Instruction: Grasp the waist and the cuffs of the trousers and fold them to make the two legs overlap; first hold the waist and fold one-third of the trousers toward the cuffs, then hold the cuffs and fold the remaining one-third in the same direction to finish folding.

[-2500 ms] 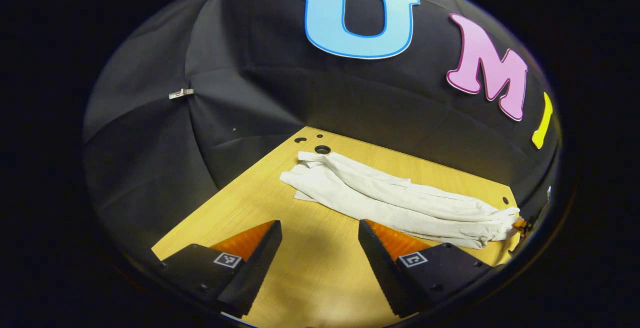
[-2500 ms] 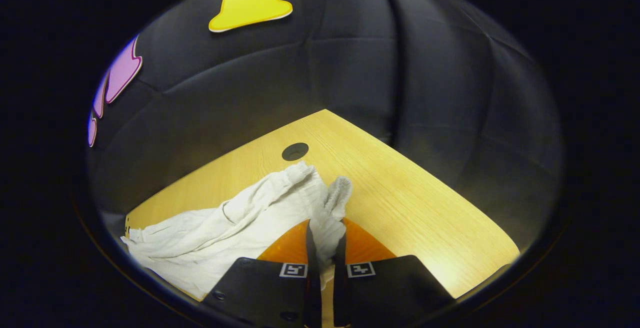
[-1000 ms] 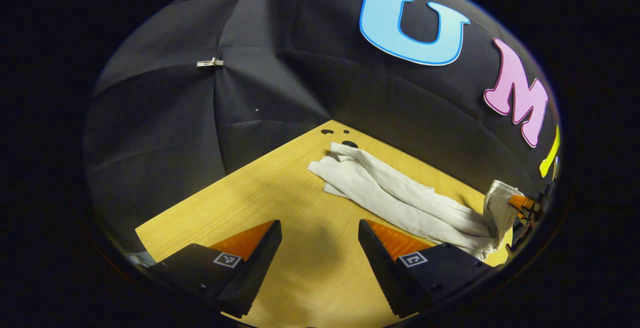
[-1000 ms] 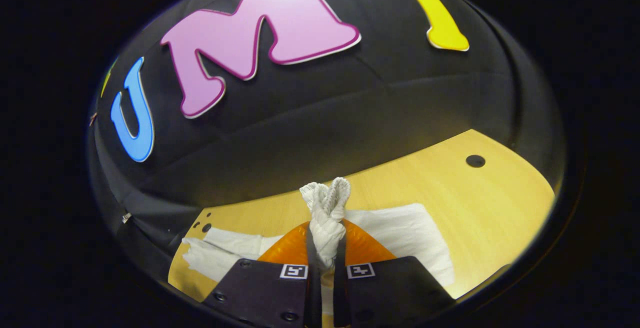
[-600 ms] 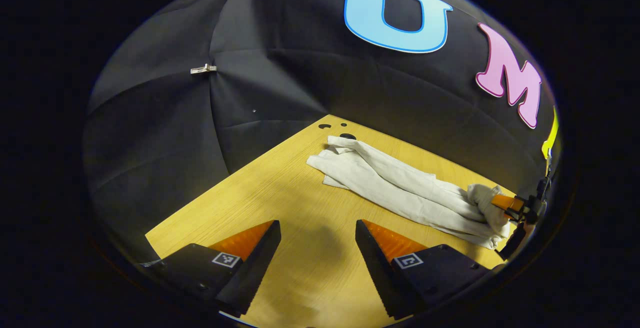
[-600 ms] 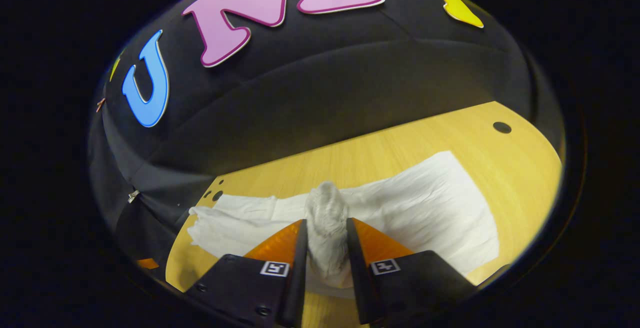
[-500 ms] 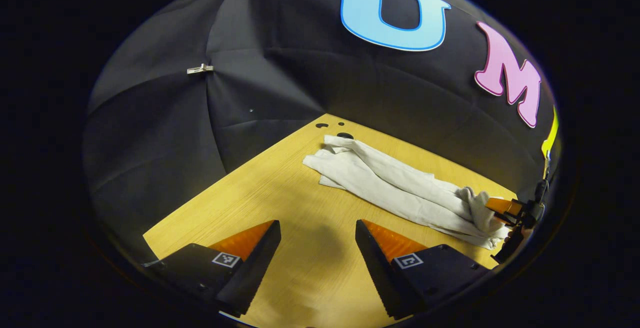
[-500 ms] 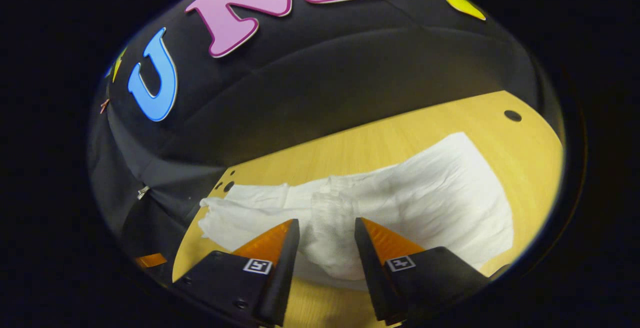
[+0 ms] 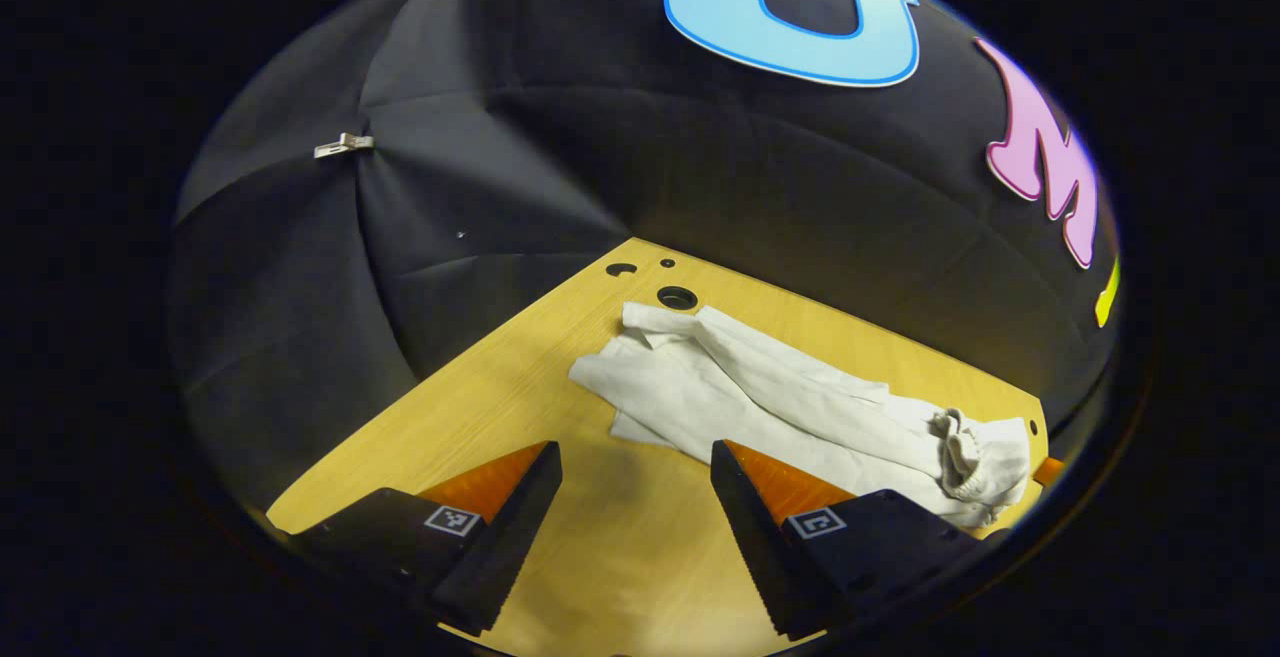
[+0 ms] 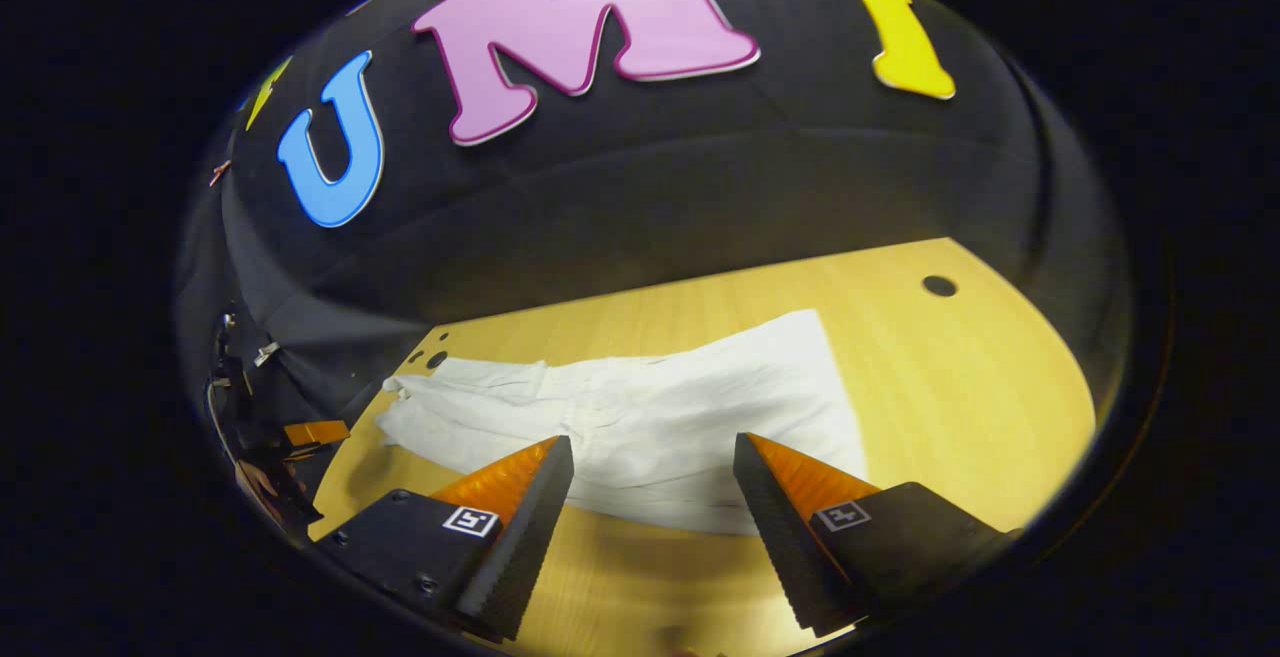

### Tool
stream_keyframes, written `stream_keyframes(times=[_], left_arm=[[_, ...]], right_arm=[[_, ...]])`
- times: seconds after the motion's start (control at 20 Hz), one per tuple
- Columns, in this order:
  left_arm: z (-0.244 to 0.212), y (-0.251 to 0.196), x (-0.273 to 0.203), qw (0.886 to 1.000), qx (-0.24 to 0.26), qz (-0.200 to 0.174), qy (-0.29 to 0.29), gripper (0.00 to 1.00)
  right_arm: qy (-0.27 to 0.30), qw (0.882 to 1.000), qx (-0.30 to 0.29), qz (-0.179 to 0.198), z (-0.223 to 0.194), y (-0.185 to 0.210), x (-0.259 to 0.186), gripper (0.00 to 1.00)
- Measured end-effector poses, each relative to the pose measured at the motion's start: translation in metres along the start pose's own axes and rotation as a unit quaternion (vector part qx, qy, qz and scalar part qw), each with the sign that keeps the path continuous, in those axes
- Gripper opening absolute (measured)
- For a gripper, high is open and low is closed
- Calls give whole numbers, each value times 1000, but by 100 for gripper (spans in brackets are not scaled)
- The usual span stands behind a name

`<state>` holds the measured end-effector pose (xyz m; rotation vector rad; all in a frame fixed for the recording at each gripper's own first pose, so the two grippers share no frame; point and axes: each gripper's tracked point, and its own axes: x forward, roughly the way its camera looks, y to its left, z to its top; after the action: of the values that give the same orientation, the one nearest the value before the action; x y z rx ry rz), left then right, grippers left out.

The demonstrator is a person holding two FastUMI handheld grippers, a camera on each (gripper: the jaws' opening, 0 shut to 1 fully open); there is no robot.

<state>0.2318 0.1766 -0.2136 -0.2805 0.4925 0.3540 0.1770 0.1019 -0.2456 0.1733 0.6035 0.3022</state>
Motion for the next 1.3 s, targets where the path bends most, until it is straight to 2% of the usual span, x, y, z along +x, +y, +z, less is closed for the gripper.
stream_keyframes(times=[0.2, 0.35, 0.5, 0.55, 0.6, 0.65, 0.7, 0.8, 0.85, 0.95, 1.1, 1.15, 1.25, 1.3], left_arm=[[7, -5, 50, 999, -25, -20, 3, 96], [6, -9, 74, 998, -53, -26, 5, 95], [-16, -4, 97, 999, -43, 6, 24, 95], [-24, -3, 99, 999, -29, 28, 30, 91], [-20, -4, 103, 999, -9, 41, 20, 100], [-23, -5, 104, 998, 5, 56, 22, 97], [-26, -6, 104, 997, 24, 68, 24, 98], [-27, -12, 106, 996, 27, 80, 13, 100], [-25, -13, 106, 996, 28, 82, 10, 91], [-26, -18, 107, 997, 35, 68, 12, 90], [-27, -32, 111, 997, 58, 42, 16, 70], [-26, -37, 110, 997, 63, 35, 15, 52], [-27, -38, 112, 996, 78, 33, 16, 34], [-28, -41, 112, 996, 86, 32, 17, 30]], right_arm=[[-27, 997, -16, -72, 22, -56, -64, 99], [-19, 992, -18, -122, 20, -91, -112, 98], [-32, 986, -24, -161, 20, -105, -153, 98], [-25, 985, -29, -167, 13, -109, -164, 98], [-16, 985, -36, -169, 7, -108, -172, 98], [-5, 985, -45, -168, 0, -108, -178, 98], [5, 984, -55, -169, -6, -107, -184, 98], [11, 983, -66, -168, -15, -100, -193, 98], [13, 984, -62, -166, -19, -94, -195, 99], [19, 986, -45, -161, -30, -83, -197, 99], [27, 988, -24, -153, -41, -71, -201, 99], [31, 987, -26, -154, -47, -71, -206, 99], [33, 987, -28, -156, -51, -73, -213, 98], [36, 986, -24, -159, -55, -75, -216, 98]])
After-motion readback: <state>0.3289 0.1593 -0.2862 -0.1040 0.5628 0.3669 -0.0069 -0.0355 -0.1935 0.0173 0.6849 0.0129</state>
